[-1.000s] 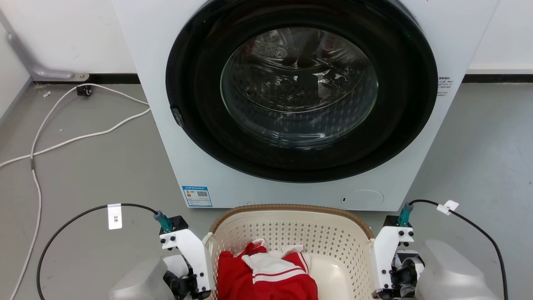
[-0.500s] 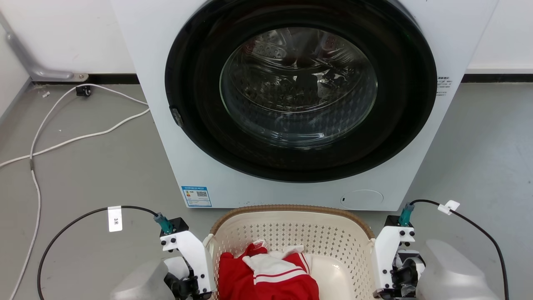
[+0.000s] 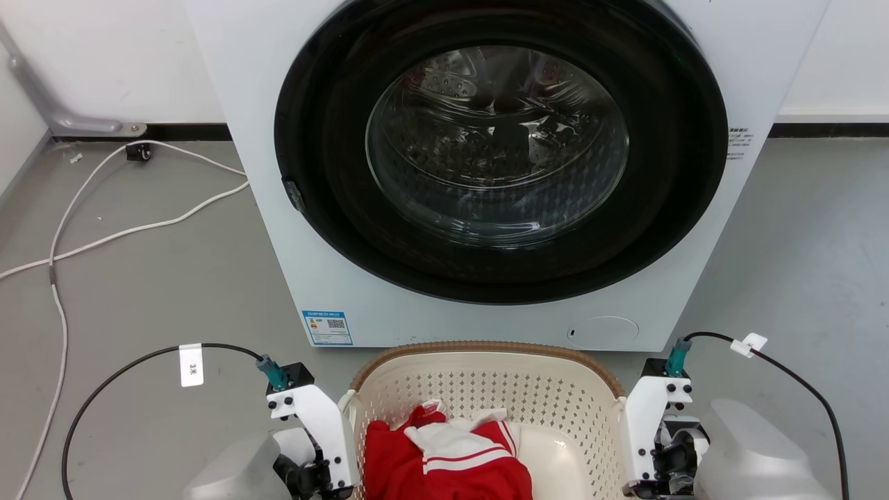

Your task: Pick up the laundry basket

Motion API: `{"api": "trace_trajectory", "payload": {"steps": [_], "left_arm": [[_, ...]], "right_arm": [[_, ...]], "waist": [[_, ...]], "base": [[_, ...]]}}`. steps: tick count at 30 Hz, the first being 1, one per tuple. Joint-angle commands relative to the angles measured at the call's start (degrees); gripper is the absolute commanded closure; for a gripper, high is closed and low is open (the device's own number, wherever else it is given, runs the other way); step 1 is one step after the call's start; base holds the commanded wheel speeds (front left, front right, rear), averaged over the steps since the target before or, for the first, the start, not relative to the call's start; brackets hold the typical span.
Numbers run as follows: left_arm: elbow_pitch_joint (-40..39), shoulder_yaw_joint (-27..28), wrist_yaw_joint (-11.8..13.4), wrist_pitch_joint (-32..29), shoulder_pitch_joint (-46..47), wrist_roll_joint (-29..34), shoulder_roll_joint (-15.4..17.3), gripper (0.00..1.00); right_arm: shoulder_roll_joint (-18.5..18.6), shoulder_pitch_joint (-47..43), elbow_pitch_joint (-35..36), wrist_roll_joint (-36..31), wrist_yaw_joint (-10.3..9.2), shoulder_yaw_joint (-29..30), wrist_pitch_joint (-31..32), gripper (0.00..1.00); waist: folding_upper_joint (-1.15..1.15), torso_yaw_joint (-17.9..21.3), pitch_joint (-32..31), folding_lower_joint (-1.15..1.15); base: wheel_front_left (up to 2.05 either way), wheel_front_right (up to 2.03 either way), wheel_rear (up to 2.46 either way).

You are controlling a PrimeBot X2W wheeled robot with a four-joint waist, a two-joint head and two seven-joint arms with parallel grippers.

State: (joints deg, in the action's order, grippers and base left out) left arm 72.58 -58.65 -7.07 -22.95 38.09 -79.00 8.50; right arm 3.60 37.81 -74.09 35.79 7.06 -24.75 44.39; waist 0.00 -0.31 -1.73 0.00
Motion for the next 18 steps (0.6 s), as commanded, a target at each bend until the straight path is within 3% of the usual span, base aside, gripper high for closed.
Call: {"api": "trace_trajectory", "payload": {"steps": [1,18], "left_arm": [[-0.63,0.3,-0.74,0.35,0.06,-0.64,-1.1,1.0],[-0.53,0.3,-0.75,0.61,-0.32,-0.91,-1.11,1.0]], "right_arm": [[-1.34,0.39,0.42,0.08,0.8,0.0,-0.16,1.0],[-1.37,0.42,0.42,2.01,0.8,-1.05,-0.53,1.0]], "waist": [[0.0,0.01,0.01,0.0],[0.0,0.15,0.03,0.0]], "base": [[0.0,0.0,0.0],[0.0,0.0,0.0]]}}
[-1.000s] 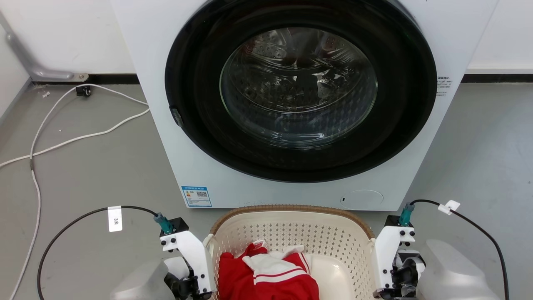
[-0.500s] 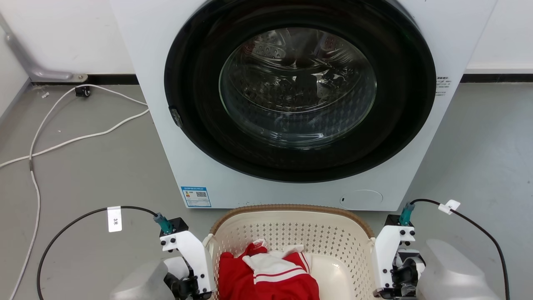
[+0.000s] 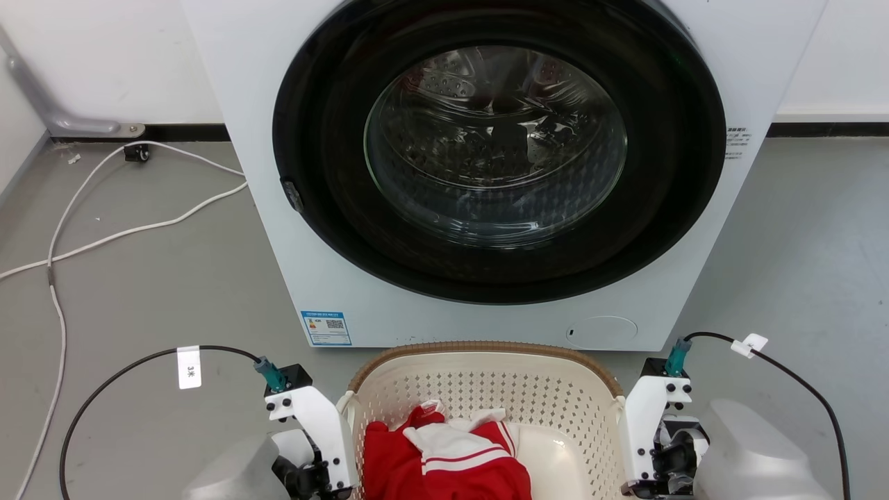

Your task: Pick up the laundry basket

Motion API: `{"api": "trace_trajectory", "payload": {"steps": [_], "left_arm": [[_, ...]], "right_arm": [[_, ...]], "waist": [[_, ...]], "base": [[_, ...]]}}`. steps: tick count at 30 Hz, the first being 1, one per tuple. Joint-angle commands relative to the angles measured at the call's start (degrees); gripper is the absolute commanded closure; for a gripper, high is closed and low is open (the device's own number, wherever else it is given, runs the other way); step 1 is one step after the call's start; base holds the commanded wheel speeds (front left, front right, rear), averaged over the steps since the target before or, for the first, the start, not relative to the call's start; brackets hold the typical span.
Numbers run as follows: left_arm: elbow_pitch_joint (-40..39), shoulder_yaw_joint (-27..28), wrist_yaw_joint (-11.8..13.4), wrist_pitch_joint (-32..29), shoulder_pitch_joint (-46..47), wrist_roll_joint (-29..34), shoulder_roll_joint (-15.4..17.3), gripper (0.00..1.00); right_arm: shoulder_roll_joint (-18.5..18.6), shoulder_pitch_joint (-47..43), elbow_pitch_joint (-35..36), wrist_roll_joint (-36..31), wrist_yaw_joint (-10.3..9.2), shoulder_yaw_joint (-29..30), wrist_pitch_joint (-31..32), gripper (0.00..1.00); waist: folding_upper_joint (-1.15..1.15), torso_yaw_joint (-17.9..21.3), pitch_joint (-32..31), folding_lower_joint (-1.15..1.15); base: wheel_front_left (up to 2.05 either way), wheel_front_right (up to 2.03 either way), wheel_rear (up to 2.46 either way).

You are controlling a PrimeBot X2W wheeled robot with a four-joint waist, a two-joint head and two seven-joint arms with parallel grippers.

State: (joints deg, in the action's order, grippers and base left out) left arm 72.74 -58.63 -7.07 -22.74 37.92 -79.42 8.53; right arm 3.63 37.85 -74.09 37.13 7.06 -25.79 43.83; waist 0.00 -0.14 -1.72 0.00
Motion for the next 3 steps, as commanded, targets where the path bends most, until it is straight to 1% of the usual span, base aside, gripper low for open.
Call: {"api": "trace_trajectory", "payload": {"steps": [1,3], "left_arm": [[-0.69,0.26,-0.75,0.33,-0.15,-0.51,-1.15,1.0],[-0.77,0.18,-0.75,0.29,-0.05,-0.48,-1.12,1.0]], "right_arm": [[-1.4,0.35,0.42,0.67,0.8,-0.06,0.04,1.0],[-1.4,0.29,0.42,0.75,0.8,-0.04,0.09,1.0]], "waist": [[0.0,-0.04,0.03,0.0],[0.0,-0.11,0.1,0.0]], "base": [[0.0,0.0,0.0],[0.0,0.0,0.0]]}}
